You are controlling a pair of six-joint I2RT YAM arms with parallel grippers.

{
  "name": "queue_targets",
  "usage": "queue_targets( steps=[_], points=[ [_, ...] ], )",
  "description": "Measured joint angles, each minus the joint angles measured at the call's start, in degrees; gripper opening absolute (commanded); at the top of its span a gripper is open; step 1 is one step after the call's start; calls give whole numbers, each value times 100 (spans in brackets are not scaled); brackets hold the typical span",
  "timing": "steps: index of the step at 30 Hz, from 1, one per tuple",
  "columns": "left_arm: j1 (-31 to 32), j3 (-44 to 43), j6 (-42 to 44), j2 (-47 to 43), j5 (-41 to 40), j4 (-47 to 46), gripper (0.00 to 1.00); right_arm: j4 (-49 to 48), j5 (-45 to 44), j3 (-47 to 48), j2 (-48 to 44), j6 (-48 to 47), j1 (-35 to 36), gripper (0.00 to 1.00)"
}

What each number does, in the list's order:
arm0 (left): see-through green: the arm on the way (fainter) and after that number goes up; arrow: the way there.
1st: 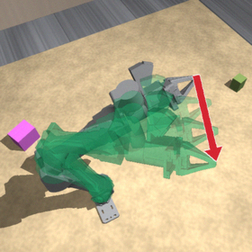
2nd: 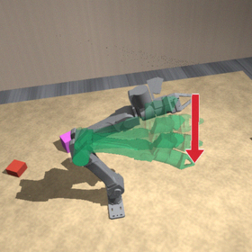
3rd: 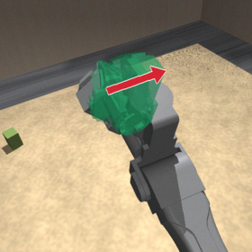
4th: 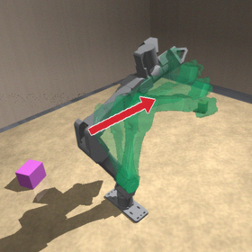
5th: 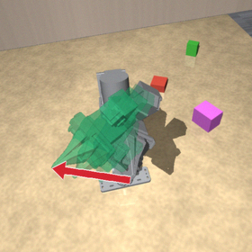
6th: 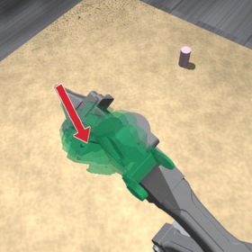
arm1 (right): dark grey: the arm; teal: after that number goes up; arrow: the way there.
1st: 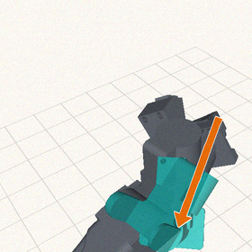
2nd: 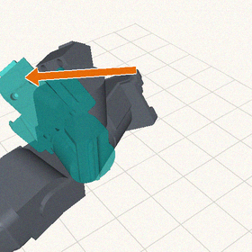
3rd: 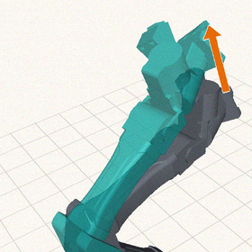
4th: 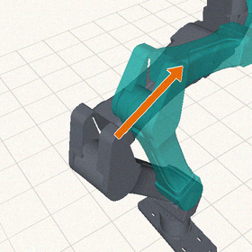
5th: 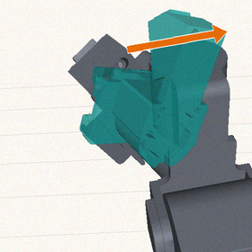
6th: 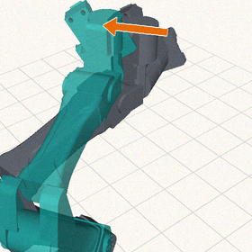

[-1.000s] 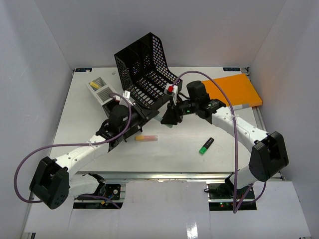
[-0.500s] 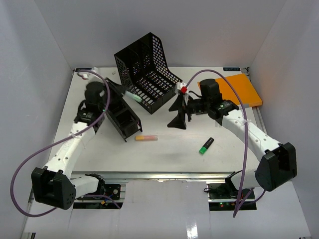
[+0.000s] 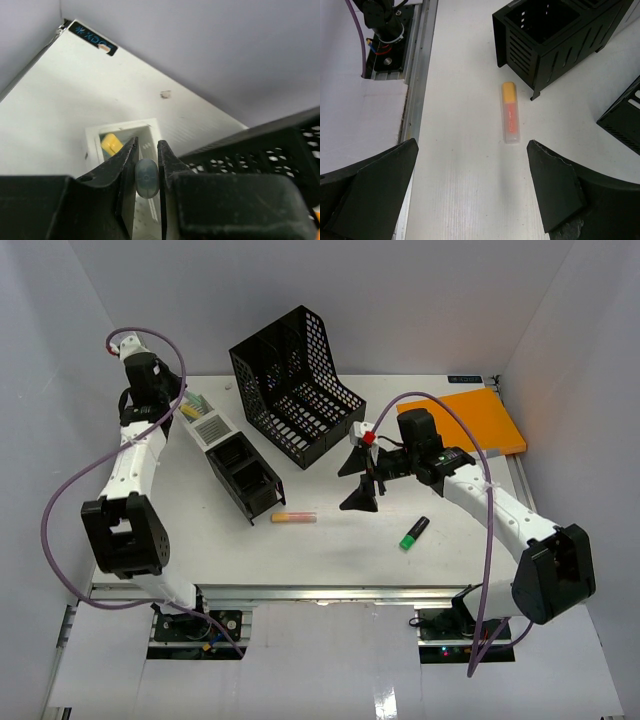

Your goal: Organize the desk

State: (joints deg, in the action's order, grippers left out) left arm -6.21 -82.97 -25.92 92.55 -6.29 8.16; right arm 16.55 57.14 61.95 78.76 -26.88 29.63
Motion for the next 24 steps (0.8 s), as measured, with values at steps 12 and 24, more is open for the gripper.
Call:
queue_targets(
  steps=[12,24],
  points=[
    [-140,-626,507,1188,102,14,18,150,-7,2,636,-429,10,97],
    [-153,-310,612,1143,418,-126,83,491,-1462,426,1788,-1441,1421,97]
  ],
)
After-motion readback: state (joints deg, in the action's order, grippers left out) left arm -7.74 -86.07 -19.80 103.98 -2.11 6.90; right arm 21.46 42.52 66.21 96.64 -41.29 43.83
